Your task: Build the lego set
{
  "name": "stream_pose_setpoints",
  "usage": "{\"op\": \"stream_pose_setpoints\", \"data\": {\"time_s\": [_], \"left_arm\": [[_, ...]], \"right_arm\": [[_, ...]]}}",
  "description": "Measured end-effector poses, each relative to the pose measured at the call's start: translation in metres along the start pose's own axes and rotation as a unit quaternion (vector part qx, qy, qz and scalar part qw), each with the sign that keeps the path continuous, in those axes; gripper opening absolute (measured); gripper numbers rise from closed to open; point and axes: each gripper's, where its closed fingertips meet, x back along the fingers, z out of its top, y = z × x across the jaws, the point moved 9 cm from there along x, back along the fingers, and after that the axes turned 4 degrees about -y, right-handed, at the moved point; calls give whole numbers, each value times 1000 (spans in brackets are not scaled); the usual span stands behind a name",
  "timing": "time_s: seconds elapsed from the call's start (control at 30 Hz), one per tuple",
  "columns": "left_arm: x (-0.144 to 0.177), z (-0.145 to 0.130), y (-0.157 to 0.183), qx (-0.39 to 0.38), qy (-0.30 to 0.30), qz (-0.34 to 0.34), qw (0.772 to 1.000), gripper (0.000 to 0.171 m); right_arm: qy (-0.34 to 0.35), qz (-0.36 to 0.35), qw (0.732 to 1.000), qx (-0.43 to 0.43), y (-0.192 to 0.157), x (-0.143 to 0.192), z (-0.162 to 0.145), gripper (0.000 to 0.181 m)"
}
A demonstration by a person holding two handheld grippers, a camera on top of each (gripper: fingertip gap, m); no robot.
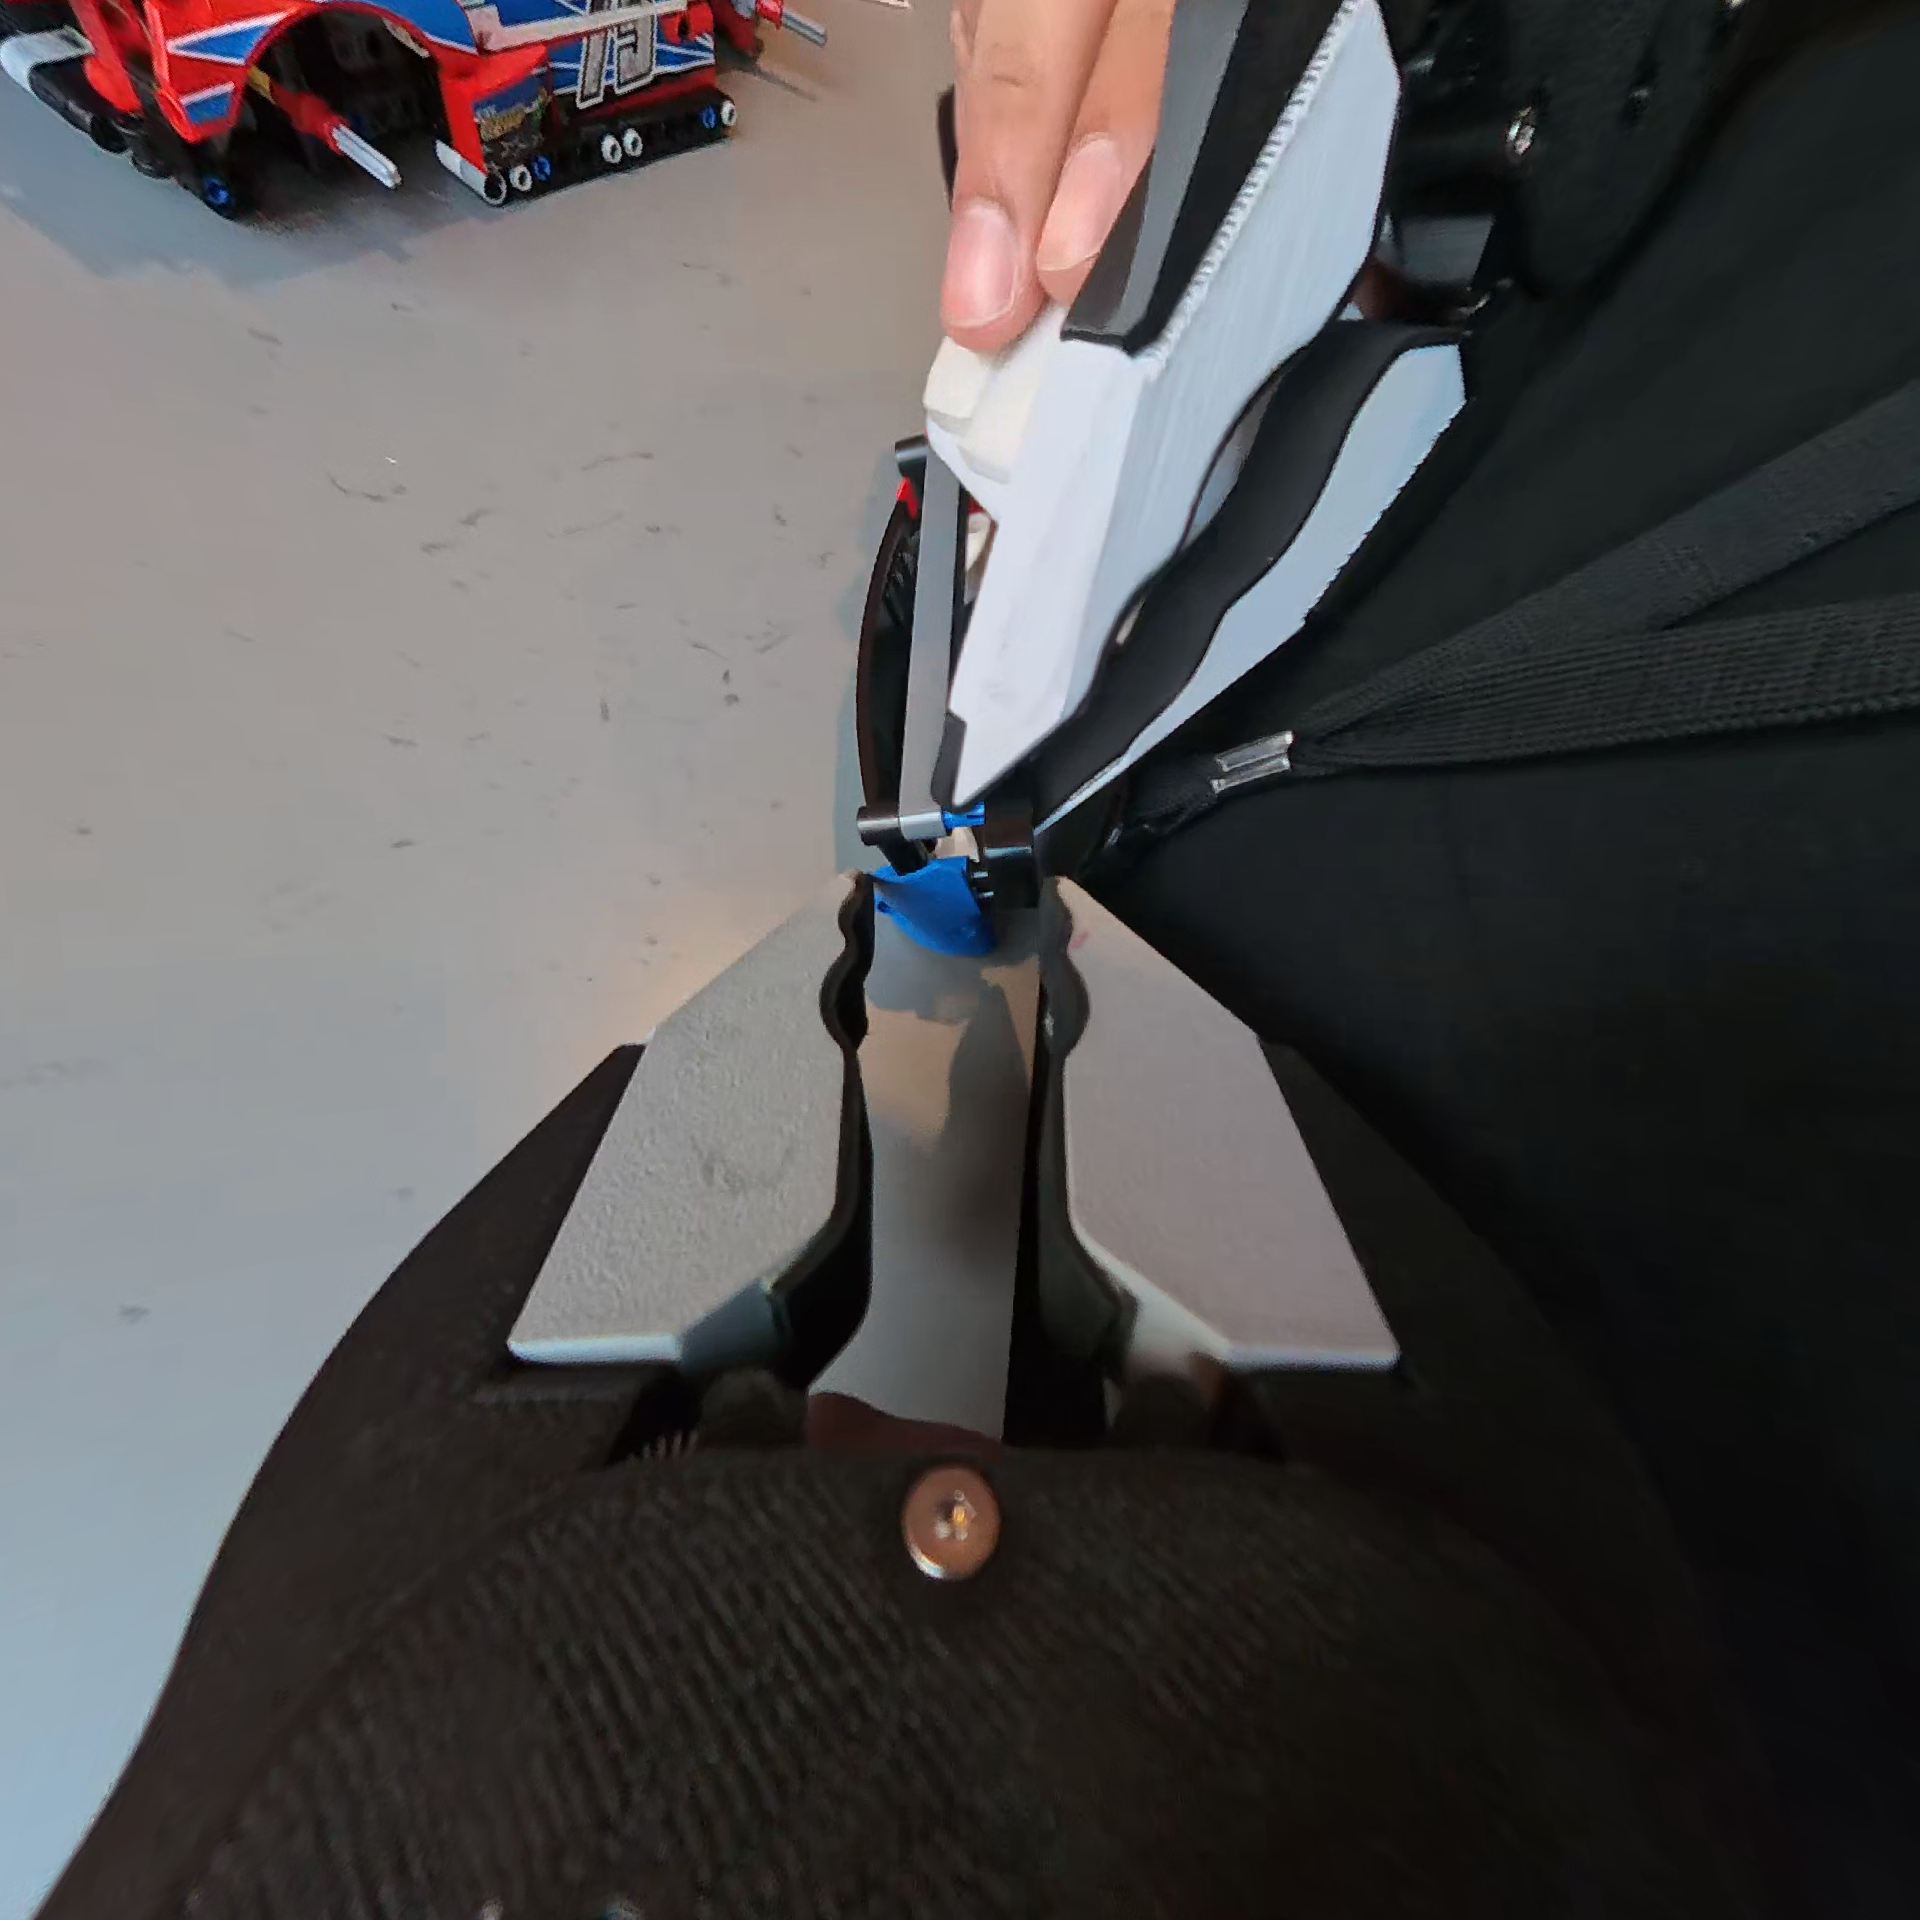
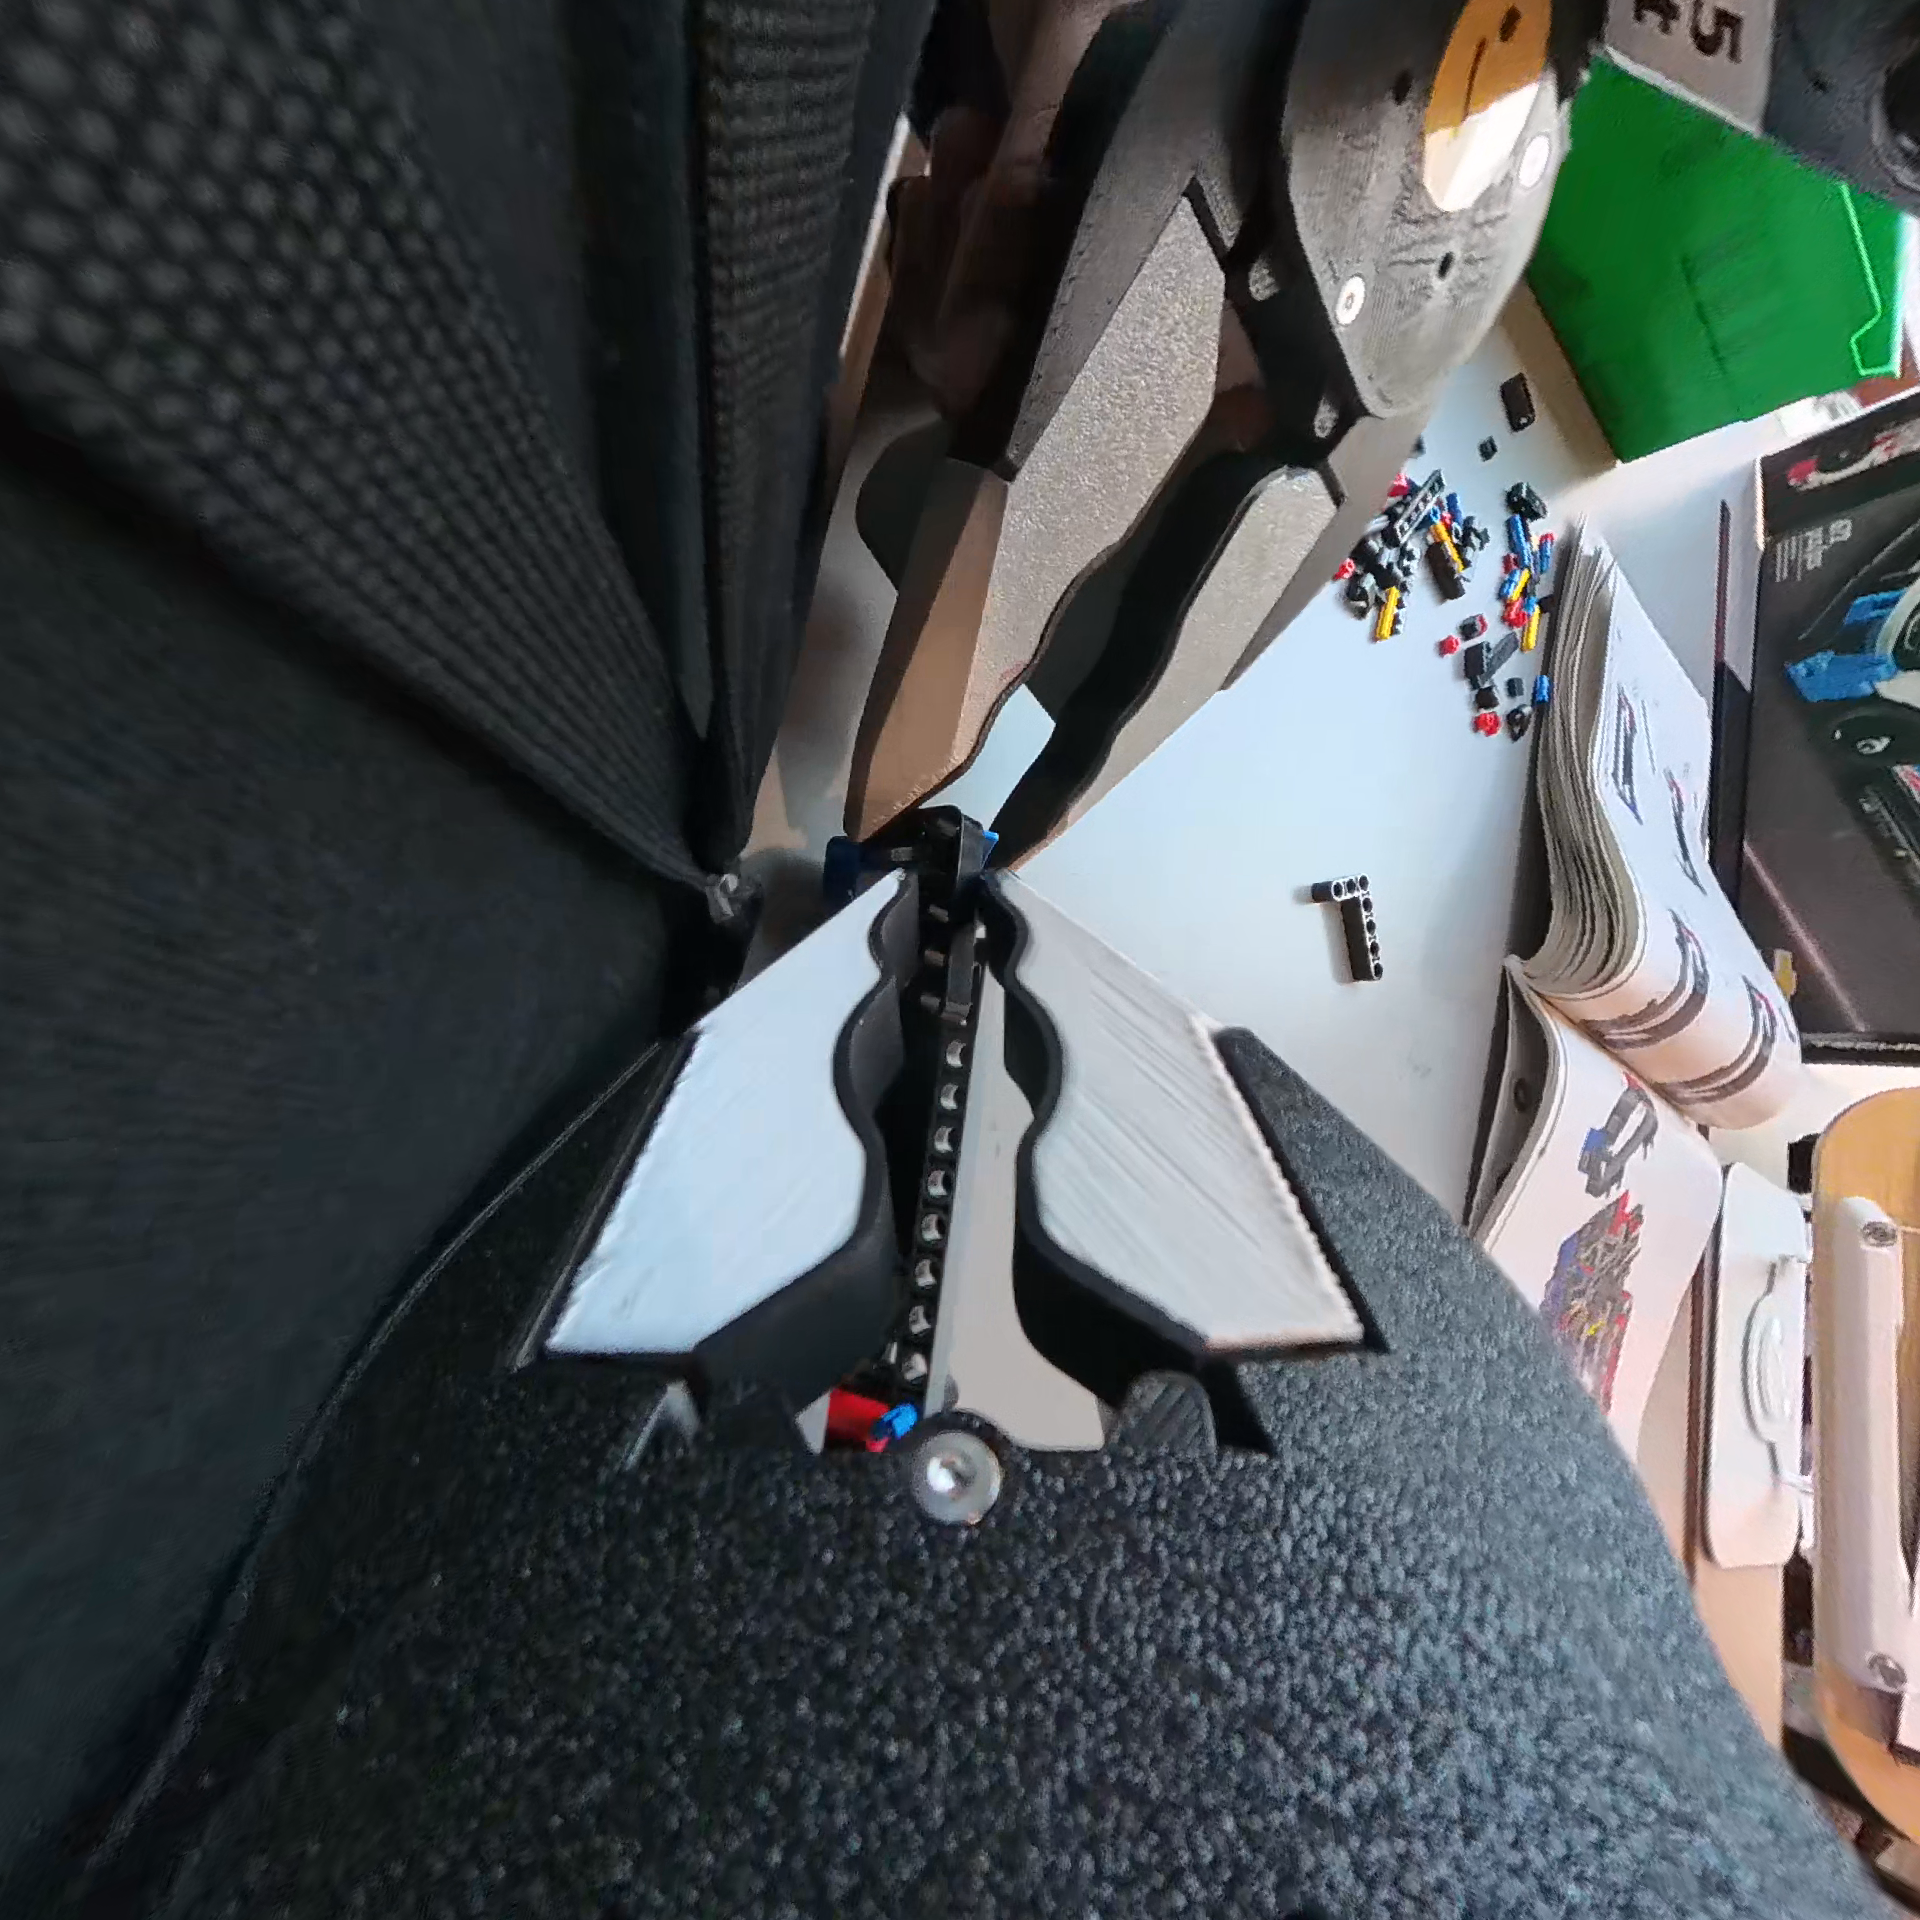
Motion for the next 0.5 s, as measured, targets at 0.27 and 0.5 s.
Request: {"op": "stream_pose_setpoints", "data": {"time_s": [0.27, 0.5], "left_arm": [[-3, 1, 2, 2, -4, -3, 1000, 28], [-2, 1, 8, -2, 3, -19, 1000, 26]], "right_arm": [[14, 12, 1000, -14, 0, 0, 0, 9], [41, 32, 996, -79, -3, 3, -4, 7]]}}
